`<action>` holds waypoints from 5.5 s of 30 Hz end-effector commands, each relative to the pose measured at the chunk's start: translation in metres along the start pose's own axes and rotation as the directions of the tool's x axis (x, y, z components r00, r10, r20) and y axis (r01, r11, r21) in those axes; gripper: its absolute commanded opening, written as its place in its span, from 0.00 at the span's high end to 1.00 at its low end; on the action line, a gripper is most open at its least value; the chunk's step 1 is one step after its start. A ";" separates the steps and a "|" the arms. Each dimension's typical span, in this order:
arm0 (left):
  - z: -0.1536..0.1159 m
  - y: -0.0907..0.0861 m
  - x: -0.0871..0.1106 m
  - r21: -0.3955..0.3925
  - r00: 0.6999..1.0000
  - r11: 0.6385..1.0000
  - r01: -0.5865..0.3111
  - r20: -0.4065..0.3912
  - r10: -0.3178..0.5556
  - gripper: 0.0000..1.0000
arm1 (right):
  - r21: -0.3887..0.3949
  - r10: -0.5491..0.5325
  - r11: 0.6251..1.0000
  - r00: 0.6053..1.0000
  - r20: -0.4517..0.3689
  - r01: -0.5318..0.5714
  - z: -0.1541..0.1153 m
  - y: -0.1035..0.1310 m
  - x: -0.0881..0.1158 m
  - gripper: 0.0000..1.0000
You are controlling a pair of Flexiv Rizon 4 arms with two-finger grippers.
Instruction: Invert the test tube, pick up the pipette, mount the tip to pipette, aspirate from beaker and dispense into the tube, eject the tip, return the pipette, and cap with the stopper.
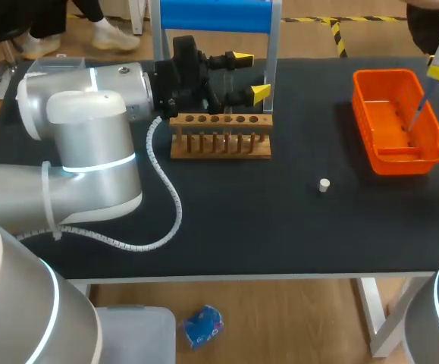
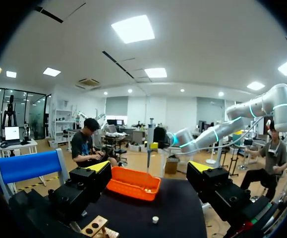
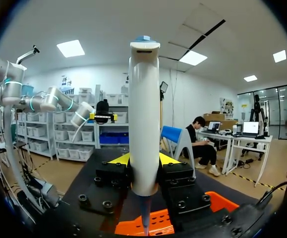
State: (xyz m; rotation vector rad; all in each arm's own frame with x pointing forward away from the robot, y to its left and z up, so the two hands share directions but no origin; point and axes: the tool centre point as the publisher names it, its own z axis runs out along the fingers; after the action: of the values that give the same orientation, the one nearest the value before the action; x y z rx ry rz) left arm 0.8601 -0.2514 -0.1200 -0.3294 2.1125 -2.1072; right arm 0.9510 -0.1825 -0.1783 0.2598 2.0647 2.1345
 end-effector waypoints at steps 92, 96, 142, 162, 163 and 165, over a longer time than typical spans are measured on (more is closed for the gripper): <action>0.290 -0.067 -0.040 -0.292 0.983 0.943 -0.160 0.039 0.179 0.00 | 0.008 0.004 1.000 1.000 0.000 -0.004 0.002 0.001 0.002 1.00; 0.290 -0.067 -0.040 -0.292 0.983 0.943 -0.160 0.039 0.179 0.00 | 0.008 0.004 1.000 1.000 0.000 -0.004 0.002 0.001 0.002 1.00; 0.336 -0.073 -0.029 -0.073 0.985 0.990 -0.117 -0.139 0.106 1.00 | 0.008 0.004 1.000 1.000 0.000 -0.004 0.002 0.001 0.002 1.00; 0.348 -0.066 0.000 0.061 0.975 0.996 -0.063 -0.208 0.074 1.00 | 0.008 0.004 1.000 1.000 0.000 -0.004 0.002 0.001 0.002 1.00; 0.349 -0.065 0.000 0.063 0.975 0.996 -0.064 -0.208 0.076 1.00 | 0.008 0.004 1.000 1.000 0.000 -0.004 0.002 0.001 0.002 1.00; 0.350 -0.064 0.002 0.077 0.974 0.995 -0.065 -0.211 0.080 1.00 | 0.008 0.004 1.000 1.000 0.000 -0.004 0.002 0.001 0.002 1.00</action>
State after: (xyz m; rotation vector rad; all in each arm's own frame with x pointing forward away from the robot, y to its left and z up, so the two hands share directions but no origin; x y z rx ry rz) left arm 0.9511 -0.5864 -0.0549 -0.0171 2.3749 -1.9984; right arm 0.9500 -0.1806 -0.1776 0.2635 2.0730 2.1333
